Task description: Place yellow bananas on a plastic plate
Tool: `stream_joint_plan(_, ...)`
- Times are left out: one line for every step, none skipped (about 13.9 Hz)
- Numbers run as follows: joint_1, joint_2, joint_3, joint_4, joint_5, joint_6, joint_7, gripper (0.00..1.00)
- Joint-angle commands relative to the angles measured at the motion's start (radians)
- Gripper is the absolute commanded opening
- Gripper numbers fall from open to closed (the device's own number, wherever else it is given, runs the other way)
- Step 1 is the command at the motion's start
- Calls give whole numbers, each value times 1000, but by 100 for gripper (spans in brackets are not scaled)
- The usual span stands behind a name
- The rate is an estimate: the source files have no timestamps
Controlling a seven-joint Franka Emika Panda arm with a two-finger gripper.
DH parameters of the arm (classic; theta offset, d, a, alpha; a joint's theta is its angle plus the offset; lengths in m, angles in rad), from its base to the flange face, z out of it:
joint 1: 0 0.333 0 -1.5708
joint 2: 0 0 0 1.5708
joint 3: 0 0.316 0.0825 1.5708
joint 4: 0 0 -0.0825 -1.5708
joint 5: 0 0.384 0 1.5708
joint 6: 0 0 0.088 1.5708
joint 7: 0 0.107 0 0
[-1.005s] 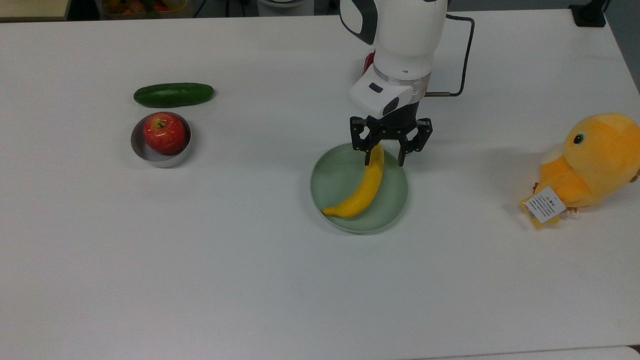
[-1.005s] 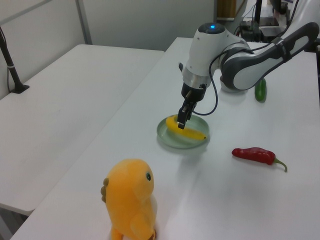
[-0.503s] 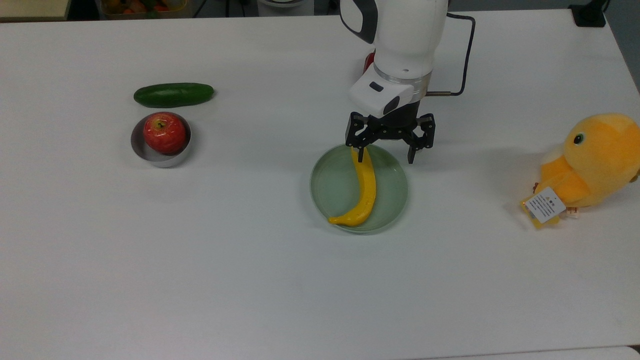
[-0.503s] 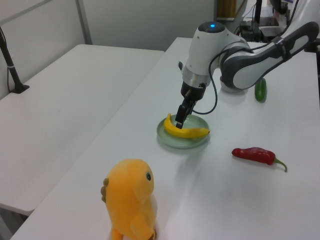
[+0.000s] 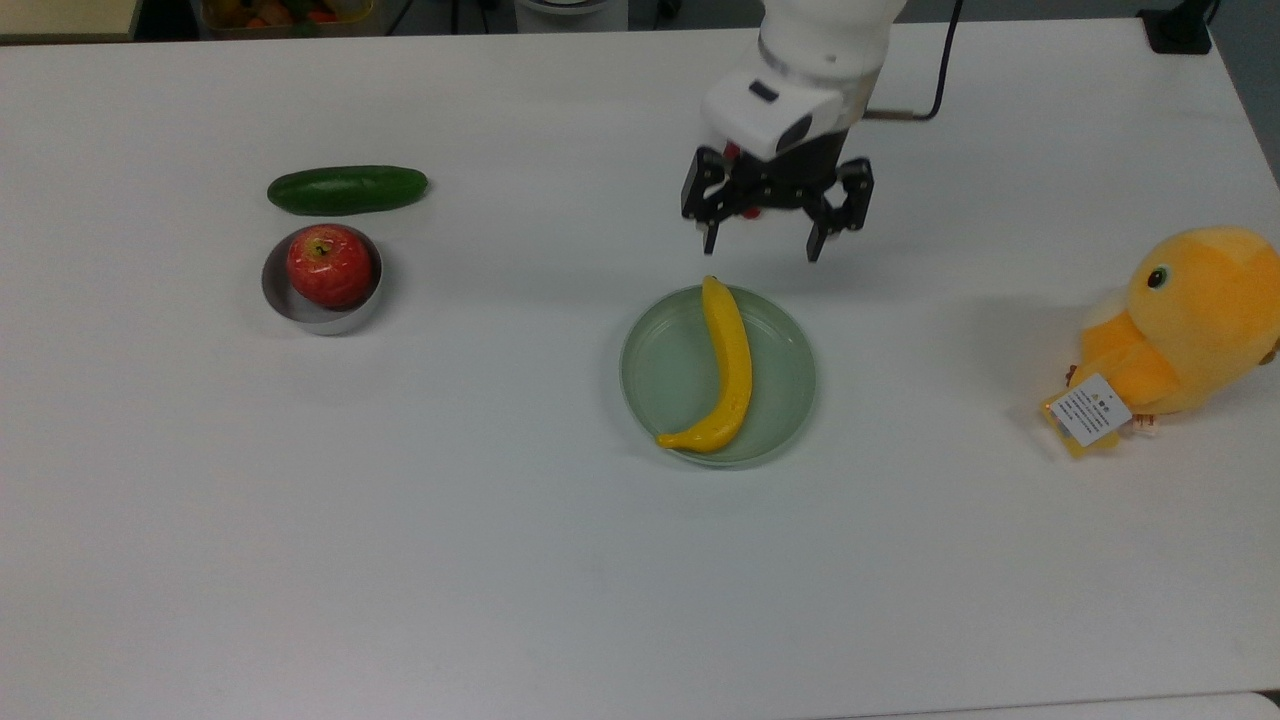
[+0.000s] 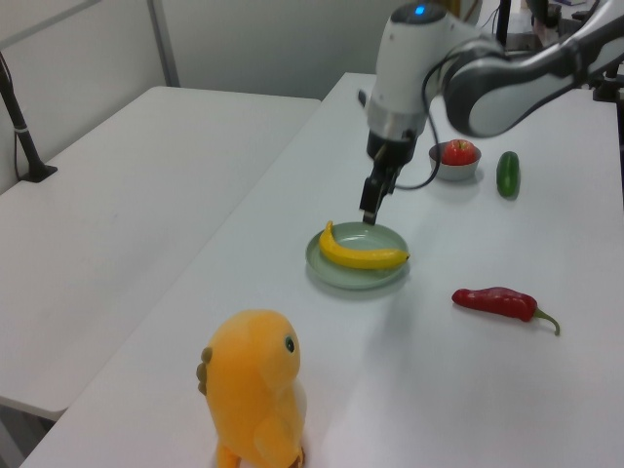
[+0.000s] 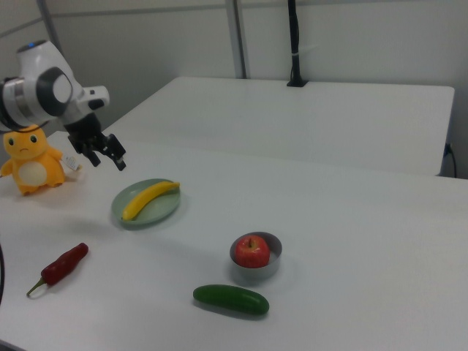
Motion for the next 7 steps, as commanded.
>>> stream_joint_plan(12,-155,-7,-123,35,-34,-19,100)
stream_joint_plan(11,-181,-7,-140,40,-40,-19,100)
stream_joint_plan(9,-209,-7,-160,55,-67,-19,100)
stream_joint_plan(9,-233,-10,-161,70,-121,-19,100)
stream_joint_plan(6,-270,-15,-160,80,-230,-20,100)
stream_joint_plan(3,-292,-18,-161,78,-298,-25,100)
stream_joint_plan(3,-315,-50,-164,78,-346,-37,100)
